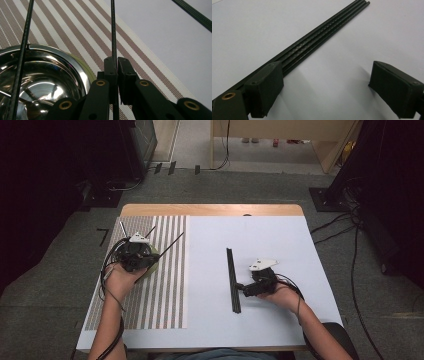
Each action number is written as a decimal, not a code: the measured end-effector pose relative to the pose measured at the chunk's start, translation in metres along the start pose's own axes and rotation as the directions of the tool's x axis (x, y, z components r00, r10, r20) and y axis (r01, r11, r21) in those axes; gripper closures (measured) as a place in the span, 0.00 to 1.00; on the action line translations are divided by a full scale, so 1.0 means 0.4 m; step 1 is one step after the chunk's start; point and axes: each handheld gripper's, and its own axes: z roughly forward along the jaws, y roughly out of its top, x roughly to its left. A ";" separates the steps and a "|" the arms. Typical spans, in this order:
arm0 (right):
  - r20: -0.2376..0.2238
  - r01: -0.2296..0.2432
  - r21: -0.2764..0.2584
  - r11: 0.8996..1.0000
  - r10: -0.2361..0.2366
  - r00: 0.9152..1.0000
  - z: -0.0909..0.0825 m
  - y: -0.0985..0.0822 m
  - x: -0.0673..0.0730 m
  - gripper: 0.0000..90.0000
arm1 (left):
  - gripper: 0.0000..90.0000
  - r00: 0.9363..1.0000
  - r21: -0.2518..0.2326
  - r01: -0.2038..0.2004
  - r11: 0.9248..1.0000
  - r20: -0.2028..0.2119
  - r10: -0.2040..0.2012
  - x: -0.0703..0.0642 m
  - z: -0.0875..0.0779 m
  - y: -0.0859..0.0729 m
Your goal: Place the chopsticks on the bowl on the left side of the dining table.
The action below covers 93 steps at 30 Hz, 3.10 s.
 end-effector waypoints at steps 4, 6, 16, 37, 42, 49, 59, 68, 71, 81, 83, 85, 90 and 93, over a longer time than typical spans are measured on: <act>0.000 0.000 0.000 1.000 0.000 1.000 0.000 0.000 0.000 0.13 | 0.97 1.000 0.000 0.002 1.000 0.002 -0.002 0.004 -0.004 -0.001; 0.000 0.000 0.000 1.000 0.000 1.000 0.000 0.000 0.000 0.13 | 0.97 1.000 0.005 0.000 1.000 0.000 0.000 0.005 -0.005 -0.002; 0.000 0.000 0.000 1.000 0.000 1.000 0.000 0.000 0.000 0.13 | 0.97 1.000 0.004 0.015 1.000 -0.002 -0.015 0.016 -0.014 -0.005; 0.000 0.000 0.000 1.000 0.000 1.000 0.000 0.000 0.000 0.13 | 0.97 0.998 0.012 0.022 1.000 -0.054 -0.021 0.043 -0.045 -0.016; 0.000 0.001 -0.001 1.000 -0.001 1.000 0.000 0.000 0.000 0.13 | 0.97 0.997 0.007 0.037 0.999 -0.066 -0.037 0.056 -0.053 -0.023; 0.000 0.000 0.000 1.000 0.000 1.000 0.000 0.000 0.000 0.13 | 0.97 0.996 0.019 0.035 0.999 -0.079 -0.033 0.067 -0.053 -0.028; 0.000 0.000 0.000 1.000 0.000 1.000 0.000 0.000 0.000 0.13 | 0.97 0.994 0.031 0.043 0.999 -0.105 -0.039 0.089 -0.050 -0.037; 0.000 0.002 -0.001 1.000 -0.002 1.000 0.000 0.000 0.000 0.13 | 0.96 0.988 0.034 0.034 0.999 -0.149 -0.028 0.102 -0.048 -0.038; 0.000 0.001 0.000 1.000 -0.001 1.000 0.000 0.000 0.000 0.13 | 0.96 0.987 0.032 0.033 0.999 -0.155 -0.027 0.105 -0.049 -0.040; 0.000 0.002 -0.001 1.000 -0.002 1.000 0.000 0.000 0.000 0.13 | 0.96 0.984 0.023 0.031 0.999 -0.178 -0.026 0.115 -0.049 -0.043; 0.000 0.000 0.000 1.000 0.000 1.000 0.000 0.000 0.000 0.13 | 0.96 0.982 0.026 0.023 0.999 -0.188 -0.018 0.114 -0.049 -0.042; 0.000 0.002 -0.001 1.000 -0.002 1.000 0.000 0.000 0.000 0.13 | 0.96 0.982 0.024 0.021 0.999 -0.189 -0.016 0.114 -0.049 -0.041; 0.000 0.001 -0.001 1.000 -0.001 1.000 0.000 0.000 0.000 0.13 | 0.89 0.982 -0.009 0.018 1.000 -0.189 -0.019 0.112 -0.061 -0.041; 0.001 0.002 -0.001 1.000 -0.002 1.000 0.000 0.000 0.000 0.13 | 0.84 0.981 -0.036 0.025 0.999 -0.191 -0.031 0.113 -0.074 -0.038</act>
